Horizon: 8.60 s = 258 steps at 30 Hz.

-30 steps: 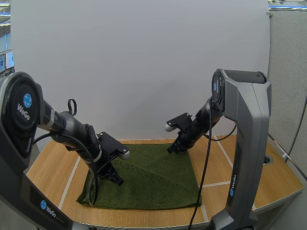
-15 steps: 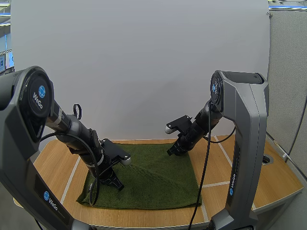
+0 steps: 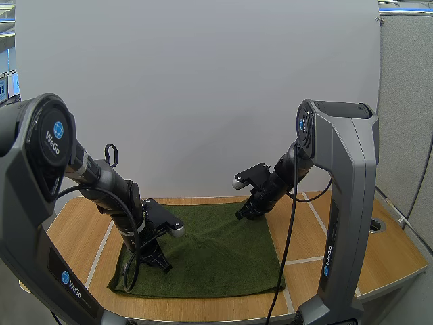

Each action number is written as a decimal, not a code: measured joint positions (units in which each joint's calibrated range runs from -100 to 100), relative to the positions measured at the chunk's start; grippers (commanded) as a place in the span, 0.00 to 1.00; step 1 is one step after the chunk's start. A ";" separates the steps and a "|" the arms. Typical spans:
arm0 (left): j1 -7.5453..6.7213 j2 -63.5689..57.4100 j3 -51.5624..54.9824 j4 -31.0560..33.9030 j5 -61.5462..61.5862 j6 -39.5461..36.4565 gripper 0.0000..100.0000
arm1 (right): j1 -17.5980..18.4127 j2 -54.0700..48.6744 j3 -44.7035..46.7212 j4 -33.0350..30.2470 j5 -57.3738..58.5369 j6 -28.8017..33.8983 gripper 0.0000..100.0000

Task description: Fold the towel

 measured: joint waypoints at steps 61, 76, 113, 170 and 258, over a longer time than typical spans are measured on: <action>4.34 13.08 -23.47 0.15 -8.56 1.27 0.00 | 0.07 -34.52 28.74 -11.69 34.71 7.53 0.00; 4.41 21.79 -29.92 0.11 -11.66 1.37 0.00 | 0.07 -34.63 36.02 -15.54 29.66 7.43 0.00; 4.41 25.02 -31.21 -0.04 -18.86 1.64 0.00 | 0.07 -34.66 39.32 -24.02 26.00 9.07 0.00; 4.72 24.58 -31.21 -0.43 -18.38 1.17 0.00 | 0.07 -36.31 42.54 -28.40 11.81 11.98 0.00; -0.68 -69.77 -9.54 1.15 36.11 -21.46 0.00 | -1.96 7.17 -17.85 2.89 8.38 0.46 0.52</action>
